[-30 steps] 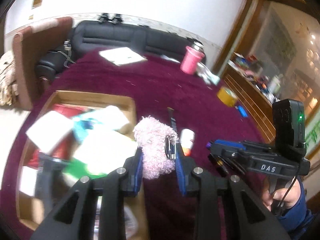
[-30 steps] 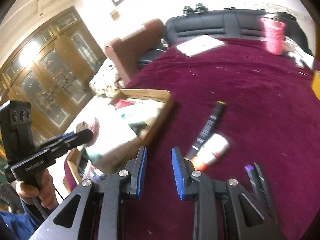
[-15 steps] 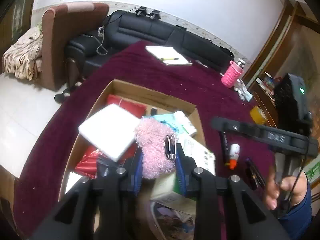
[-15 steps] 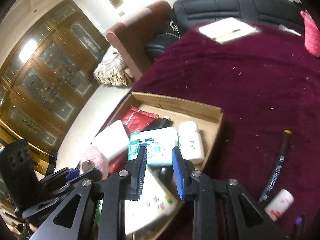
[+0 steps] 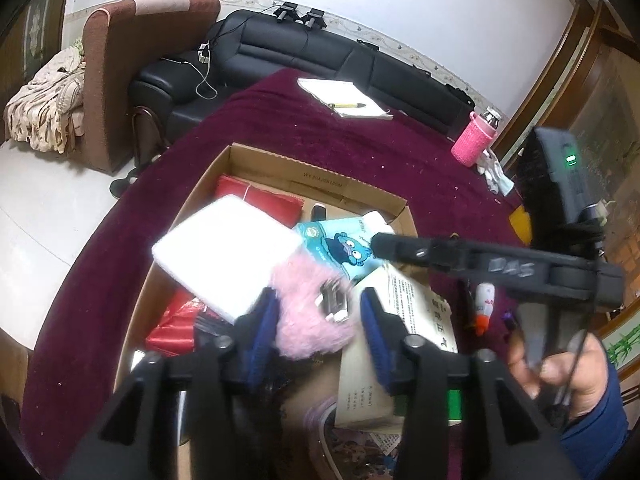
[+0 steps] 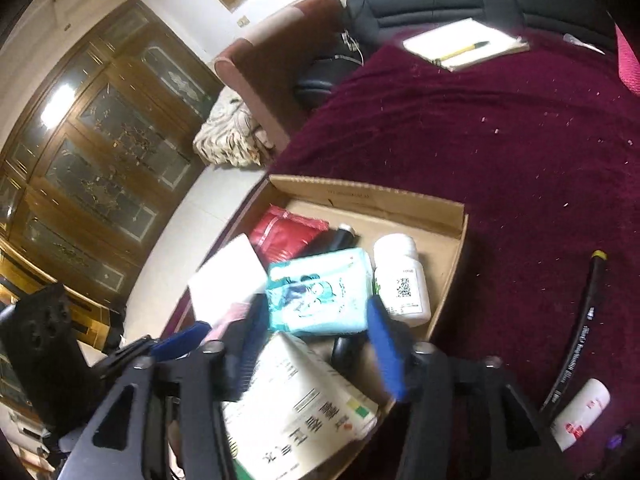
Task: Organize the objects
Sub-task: 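Release the pom-pom into the tray with the left tool while the right tool releases the marker, then grasp a gold-banded black marker with the left tool while the right tool grasps a black marker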
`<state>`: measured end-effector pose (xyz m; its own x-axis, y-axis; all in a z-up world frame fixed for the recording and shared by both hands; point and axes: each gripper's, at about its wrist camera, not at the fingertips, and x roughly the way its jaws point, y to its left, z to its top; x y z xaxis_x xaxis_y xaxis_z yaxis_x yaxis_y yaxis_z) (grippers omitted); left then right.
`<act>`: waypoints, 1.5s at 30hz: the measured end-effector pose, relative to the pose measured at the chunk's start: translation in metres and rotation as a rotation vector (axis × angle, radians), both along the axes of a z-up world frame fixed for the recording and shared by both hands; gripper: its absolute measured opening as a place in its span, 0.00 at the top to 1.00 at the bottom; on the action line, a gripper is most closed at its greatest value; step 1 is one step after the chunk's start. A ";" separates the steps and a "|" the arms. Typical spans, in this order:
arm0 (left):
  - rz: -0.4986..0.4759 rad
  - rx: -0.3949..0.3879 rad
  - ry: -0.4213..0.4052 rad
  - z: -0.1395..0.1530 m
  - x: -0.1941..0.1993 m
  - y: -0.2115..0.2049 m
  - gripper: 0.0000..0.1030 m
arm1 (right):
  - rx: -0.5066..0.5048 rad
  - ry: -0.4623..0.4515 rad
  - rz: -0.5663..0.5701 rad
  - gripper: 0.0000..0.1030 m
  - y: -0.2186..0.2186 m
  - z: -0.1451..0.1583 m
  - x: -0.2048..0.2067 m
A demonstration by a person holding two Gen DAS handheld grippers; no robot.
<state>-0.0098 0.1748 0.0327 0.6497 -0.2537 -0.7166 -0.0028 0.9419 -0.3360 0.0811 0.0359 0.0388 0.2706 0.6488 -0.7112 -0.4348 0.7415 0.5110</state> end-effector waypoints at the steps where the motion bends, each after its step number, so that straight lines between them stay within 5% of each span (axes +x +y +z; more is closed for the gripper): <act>1: 0.000 0.002 0.004 0.000 0.000 0.000 0.51 | 0.010 -0.004 -0.001 0.37 -0.002 0.003 -0.001; 8: 0.000 0.005 -0.051 0.020 -0.012 -0.007 0.40 | -0.029 -0.155 -0.031 0.36 -0.047 0.040 -0.032; 11: -0.019 0.014 -0.099 0.035 -0.022 -0.016 0.33 | -0.131 -0.271 -0.120 0.20 -0.089 0.055 -0.054; 14: -0.060 0.028 -0.134 0.047 -0.030 -0.032 0.32 | -0.198 -0.330 -0.200 0.18 -0.131 0.059 -0.071; 19: -0.174 0.049 -0.167 0.057 -0.038 -0.076 0.28 | -0.189 -0.226 -0.192 0.18 -0.212 0.035 -0.083; 25: -0.328 0.031 -0.109 0.039 -0.035 -0.139 0.28 | -0.316 -0.136 -0.223 0.18 -0.259 -0.002 -0.097; 28: -0.389 0.013 -0.036 0.021 -0.028 -0.172 0.28 | -0.368 -0.137 -0.173 0.38 -0.252 -0.019 -0.103; 29: -0.405 0.012 -0.014 0.015 -0.027 -0.181 0.28 | -0.391 -0.131 -0.154 0.56 -0.247 -0.025 -0.103; 30: -0.424 0.015 0.007 0.009 -0.027 -0.193 0.28 | -0.416 -0.125 -0.162 0.65 -0.247 -0.029 -0.101; 37: -0.467 0.034 0.077 -0.012 -0.029 -0.228 0.28 | -0.414 -0.113 -0.074 0.65 -0.251 -0.044 -0.095; 39: -0.463 0.040 0.087 -0.014 -0.028 -0.230 0.28 | -0.471 -0.175 -0.047 0.65 -0.243 -0.044 -0.103; 45: -0.439 0.005 0.128 -0.021 -0.018 -0.236 0.28 | -0.574 -0.213 -0.208 0.84 -0.256 -0.045 -0.107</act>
<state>-0.0274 -0.0617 0.0115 0.3880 -0.4819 -0.7857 0.3556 0.8647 -0.3547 -0.0257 -0.2199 -0.0059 0.5231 0.1003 -0.8463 -0.3006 0.9509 -0.0731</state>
